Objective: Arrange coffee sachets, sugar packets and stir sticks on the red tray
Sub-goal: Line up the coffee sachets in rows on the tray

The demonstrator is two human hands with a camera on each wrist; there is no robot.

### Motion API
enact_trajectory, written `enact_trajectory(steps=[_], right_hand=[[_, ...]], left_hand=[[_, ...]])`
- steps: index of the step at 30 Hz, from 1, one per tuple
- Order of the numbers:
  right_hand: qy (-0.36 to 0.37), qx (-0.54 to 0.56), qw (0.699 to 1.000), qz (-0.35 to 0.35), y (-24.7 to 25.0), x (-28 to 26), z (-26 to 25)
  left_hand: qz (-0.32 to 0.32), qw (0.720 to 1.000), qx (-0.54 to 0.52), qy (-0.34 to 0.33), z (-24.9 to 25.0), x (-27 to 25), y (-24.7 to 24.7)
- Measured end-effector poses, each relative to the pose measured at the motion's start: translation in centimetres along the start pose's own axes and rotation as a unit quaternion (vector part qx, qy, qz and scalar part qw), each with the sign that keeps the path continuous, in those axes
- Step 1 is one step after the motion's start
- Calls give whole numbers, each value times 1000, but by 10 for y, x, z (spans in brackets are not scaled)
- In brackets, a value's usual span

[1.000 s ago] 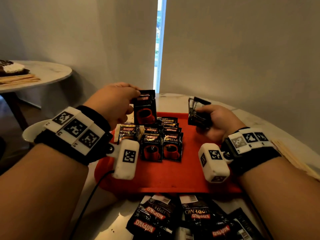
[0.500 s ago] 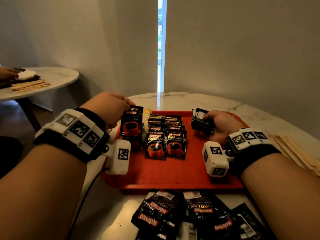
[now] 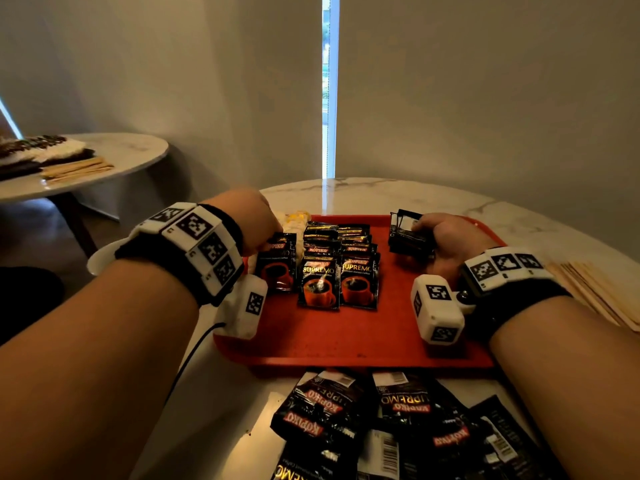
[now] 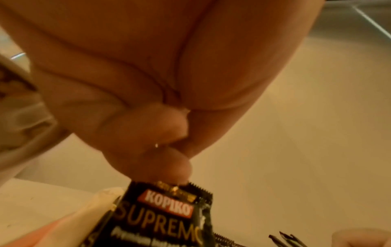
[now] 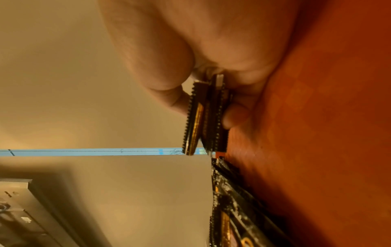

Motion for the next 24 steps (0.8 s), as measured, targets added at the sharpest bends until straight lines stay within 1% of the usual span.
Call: enact_trajectory(steps=[6, 8, 10, 13, 14, 15, 17, 24], right_hand=[[-4, 2, 1000, 0, 1, 0, 1], [-4, -2, 1000, 0, 0, -2, 0], [-3, 1, 1000, 0, -1, -2, 0], [-3, 6, 1000, 2, -1, -3, 1], [-3, 7, 1000, 2, -1, -3, 1], [-2, 8, 1000, 4, 0, -3, 1], [0, 8, 1000, 3, 0, -3, 0], [0, 1, 1000, 5, 0, -4, -1]], left_hand=[[51, 999, -5, -10, 2, 2, 11], [32, 999, -43, -5, 4, 0, 7], [-18, 995, -94, 15, 6, -2, -7], [-99, 984, -144, 36, 8, -5, -32], [-113, 980, -159, 43, 7, -6, -39], [-117, 976, -176, 55, 5, -8, -41], [-94, 976, -185, 68, 1, -7, -38], [-75, 983, -148, 79, -7, -3, -35]])
Point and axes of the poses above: each hand's wrist, its own x-axis towards the middle knuckle, its own y-axis out of the back of the hand, z = x × y, the point moved 10 cm from there along x, towards the middle knuckle, and after that the axes turned 5 degrees about -z, right-handed, at the moved point
